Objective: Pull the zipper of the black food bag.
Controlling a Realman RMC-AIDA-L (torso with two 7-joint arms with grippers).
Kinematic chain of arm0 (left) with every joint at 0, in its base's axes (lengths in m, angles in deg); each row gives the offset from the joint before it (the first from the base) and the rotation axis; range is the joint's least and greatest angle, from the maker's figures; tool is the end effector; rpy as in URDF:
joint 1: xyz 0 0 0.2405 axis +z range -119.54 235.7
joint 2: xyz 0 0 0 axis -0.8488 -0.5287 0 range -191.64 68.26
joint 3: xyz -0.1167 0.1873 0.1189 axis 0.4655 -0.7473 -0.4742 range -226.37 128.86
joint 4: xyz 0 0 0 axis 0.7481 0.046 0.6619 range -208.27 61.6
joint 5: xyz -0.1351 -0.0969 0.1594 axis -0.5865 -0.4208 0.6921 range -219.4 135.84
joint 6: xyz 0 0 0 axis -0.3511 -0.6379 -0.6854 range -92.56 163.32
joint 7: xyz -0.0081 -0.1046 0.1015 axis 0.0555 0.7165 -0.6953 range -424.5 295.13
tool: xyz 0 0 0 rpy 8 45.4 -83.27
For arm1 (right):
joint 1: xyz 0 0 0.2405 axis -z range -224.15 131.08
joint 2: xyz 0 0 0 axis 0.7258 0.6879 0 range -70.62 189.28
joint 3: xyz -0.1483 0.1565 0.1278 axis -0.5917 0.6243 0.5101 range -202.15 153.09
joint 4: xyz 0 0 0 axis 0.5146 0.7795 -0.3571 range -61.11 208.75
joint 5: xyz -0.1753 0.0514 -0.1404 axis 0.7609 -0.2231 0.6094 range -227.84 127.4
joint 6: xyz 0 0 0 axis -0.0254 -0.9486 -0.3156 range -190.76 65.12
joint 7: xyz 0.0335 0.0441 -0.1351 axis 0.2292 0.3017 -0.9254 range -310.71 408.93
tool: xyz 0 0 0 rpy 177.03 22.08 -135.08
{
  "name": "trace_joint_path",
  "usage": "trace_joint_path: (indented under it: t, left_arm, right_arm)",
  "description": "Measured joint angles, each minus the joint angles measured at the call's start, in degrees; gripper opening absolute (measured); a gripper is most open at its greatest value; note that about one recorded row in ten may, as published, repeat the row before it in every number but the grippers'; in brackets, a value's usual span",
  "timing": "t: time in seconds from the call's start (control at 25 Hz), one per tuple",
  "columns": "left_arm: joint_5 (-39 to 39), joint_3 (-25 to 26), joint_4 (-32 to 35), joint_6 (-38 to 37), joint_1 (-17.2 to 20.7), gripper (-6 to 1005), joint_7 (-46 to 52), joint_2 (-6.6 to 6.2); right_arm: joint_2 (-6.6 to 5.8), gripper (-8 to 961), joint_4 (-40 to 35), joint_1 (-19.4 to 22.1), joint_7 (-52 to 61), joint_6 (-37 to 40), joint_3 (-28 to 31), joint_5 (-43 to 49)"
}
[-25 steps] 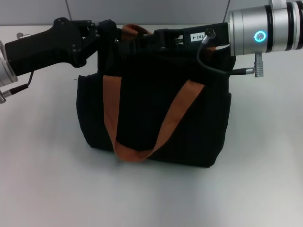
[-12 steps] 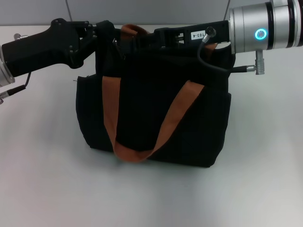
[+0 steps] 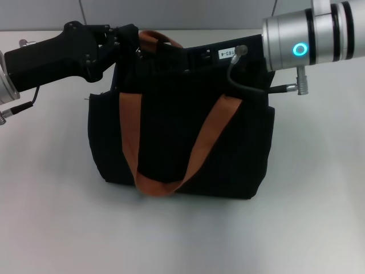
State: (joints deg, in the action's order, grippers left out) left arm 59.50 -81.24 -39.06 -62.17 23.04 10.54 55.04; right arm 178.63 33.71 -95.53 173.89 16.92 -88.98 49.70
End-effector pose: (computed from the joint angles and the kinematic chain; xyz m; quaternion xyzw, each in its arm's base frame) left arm -0.2260 0.3673 0.0460 -0.8957 -0.1389 -0.3939 0.1526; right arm 0.0984 0.4073 -0.0422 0.9002 -0.3659 -0.2332 0.0382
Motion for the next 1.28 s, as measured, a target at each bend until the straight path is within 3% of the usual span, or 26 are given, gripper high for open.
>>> trace_joint_path:
  t: [0.8,1.0,1.28]
  left_arm:
    - [-0.09,-0.07,0.01,0.57,0.21,24,0.45,0.08]
    - [-0.09,-0.18,0.01,0.47,0.29,24,0.46,0.2]
    - [-0.09,0.02,0.0,0.44,0.32,25,0.45,0.21]
  right_arm:
    - [0.06,246,-1.38,0.75,0.56,2.65,0.29,-1.11]
    - [0.06,24,-1.38,0.91,0.57,2.51,0.29,-1.13]
    - [0.04,-1,-1.52,1.34,0.58,2.22,0.29,-1.17]
